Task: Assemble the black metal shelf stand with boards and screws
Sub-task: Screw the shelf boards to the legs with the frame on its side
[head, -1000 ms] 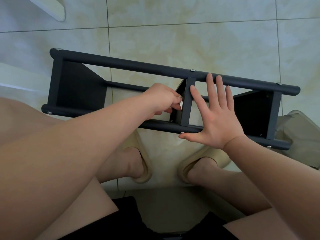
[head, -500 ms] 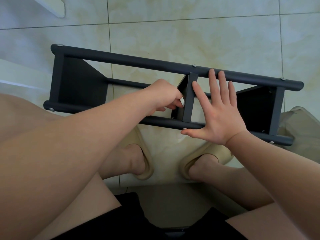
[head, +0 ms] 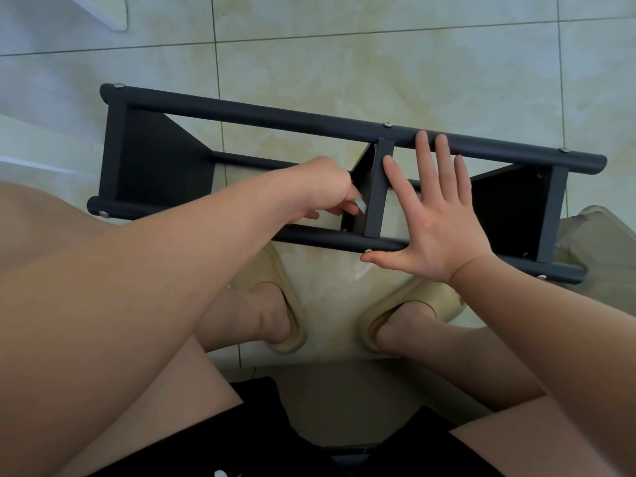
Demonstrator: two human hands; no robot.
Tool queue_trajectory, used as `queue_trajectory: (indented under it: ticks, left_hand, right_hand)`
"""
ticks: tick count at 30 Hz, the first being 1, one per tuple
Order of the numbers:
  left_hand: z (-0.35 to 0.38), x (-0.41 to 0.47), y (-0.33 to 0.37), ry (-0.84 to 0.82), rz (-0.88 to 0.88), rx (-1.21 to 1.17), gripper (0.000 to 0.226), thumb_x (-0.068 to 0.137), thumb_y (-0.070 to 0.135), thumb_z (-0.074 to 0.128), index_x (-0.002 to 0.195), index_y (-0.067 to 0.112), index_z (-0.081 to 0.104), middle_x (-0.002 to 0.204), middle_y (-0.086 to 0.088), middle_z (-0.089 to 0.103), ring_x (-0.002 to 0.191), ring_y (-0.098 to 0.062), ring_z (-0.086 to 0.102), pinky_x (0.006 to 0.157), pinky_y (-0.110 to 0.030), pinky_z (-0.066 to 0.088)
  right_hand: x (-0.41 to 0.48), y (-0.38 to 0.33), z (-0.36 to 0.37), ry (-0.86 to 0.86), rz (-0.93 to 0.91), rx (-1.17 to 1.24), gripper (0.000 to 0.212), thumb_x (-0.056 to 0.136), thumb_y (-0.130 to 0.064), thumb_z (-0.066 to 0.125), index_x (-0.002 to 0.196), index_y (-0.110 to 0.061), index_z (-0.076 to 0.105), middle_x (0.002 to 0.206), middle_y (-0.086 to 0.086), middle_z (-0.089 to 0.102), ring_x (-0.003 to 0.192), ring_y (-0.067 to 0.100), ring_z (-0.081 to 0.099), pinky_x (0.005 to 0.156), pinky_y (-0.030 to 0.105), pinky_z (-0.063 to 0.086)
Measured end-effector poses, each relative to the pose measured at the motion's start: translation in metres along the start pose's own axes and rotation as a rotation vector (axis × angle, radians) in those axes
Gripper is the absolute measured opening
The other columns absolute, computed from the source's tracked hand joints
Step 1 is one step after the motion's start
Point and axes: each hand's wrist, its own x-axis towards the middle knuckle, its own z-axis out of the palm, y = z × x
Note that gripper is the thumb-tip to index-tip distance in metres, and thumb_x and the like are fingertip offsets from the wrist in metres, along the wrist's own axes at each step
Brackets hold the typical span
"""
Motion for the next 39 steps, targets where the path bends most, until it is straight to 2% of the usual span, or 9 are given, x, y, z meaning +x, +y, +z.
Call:
queue_trajectory:
  ticks: [5,9,13,18,22,24,32,39]
  left_hand:
    - [-0.003,0.002,-0.004,0.008,0.050,0.114,0.021,0.099,0.016,0.050,0.102,0.015,0.071,0.103,0.001,0.075,0.112,-0.017,0.063,0.089,-0.035,0.046]
    - [-0.006,0.005,-0.005,-0.001,0.073,0.166,0.021,0.099,0.015,0.051,0.097,0.017,0.071,0.099,0.004,0.075,0.114,-0.020,0.063,0.077,-0.031,0.044]
    - [-0.010,0.007,-0.008,-0.031,0.101,0.221,0.022,0.100,0.016,0.051,0.091,0.019,0.070,0.098,0.003,0.074,0.100,-0.019,0.061,0.072,-0.030,0.042]
    - [-0.011,0.008,-0.010,-0.057,0.152,0.311,0.027,0.098,0.010,0.051,0.082,0.019,0.070,0.109,-0.010,0.072,0.093,-0.021,0.055,0.070,-0.032,0.039]
    - [-0.014,0.005,-0.010,-0.068,0.211,0.427,0.024,0.099,0.008,0.051,0.089,0.015,0.071,0.090,0.005,0.063,0.089,-0.015,0.055,0.066,-0.021,0.040]
    - [-0.015,0.006,-0.011,-0.076,0.220,0.446,0.023,0.098,0.009,0.054,0.086,0.018,0.071,0.086,0.010,0.060,0.082,-0.009,0.053,0.063,-0.019,0.037]
    - [-0.015,0.010,-0.018,-0.112,0.246,0.475,0.024,0.096,0.011,0.061,0.079,0.027,0.068,0.090,0.007,0.064,0.082,-0.009,0.053,0.066,-0.025,0.038]
    - [-0.011,0.007,-0.019,-0.144,0.242,0.535,0.011,0.094,0.012,0.064,0.094,0.021,0.070,0.090,0.003,0.065,0.083,-0.014,0.055,0.075,-0.030,0.045]
  right_hand:
    - [0.000,0.000,0.000,-0.004,0.002,0.001,0.123,0.070,-0.095,0.040,0.162,-0.018,0.013,0.166,0.026,-0.001,0.152,0.048,-0.004,0.122,0.063,0.004]
    - [0.000,0.000,-0.001,-0.008,0.005,0.003,0.123,0.070,-0.095,0.040,0.162,-0.018,0.013,0.166,0.026,-0.001,0.152,0.048,-0.004,0.122,0.063,0.005]
    - [0.000,0.000,-0.001,-0.012,0.008,0.001,0.123,0.070,-0.095,0.040,0.162,-0.018,0.012,0.166,0.026,-0.002,0.152,0.048,-0.005,0.122,0.063,0.005]
    - [0.000,0.000,0.000,-0.009,0.005,0.000,0.123,0.070,-0.096,0.038,0.162,-0.018,0.012,0.166,0.026,-0.001,0.152,0.048,-0.004,0.122,0.063,0.005]
    - [0.000,0.000,0.001,-0.002,0.000,0.000,0.123,0.071,-0.097,0.035,0.162,-0.018,0.013,0.166,0.026,0.000,0.152,0.048,-0.003,0.122,0.063,0.005]
    - [0.000,0.000,0.001,-0.003,0.000,-0.002,0.122,0.071,-0.097,0.034,0.162,-0.018,0.012,0.166,0.026,-0.001,0.152,0.048,-0.003,0.122,0.063,0.005]
    - [0.000,0.000,0.000,-0.017,0.005,-0.007,0.122,0.072,-0.096,0.035,0.162,-0.019,0.011,0.166,0.025,-0.003,0.152,0.048,-0.006,0.122,0.063,0.004]
    - [0.000,-0.001,-0.001,-0.021,0.008,-0.008,0.122,0.071,-0.096,0.037,0.162,-0.018,0.011,0.166,0.025,-0.002,0.152,0.047,-0.005,0.122,0.063,0.005]
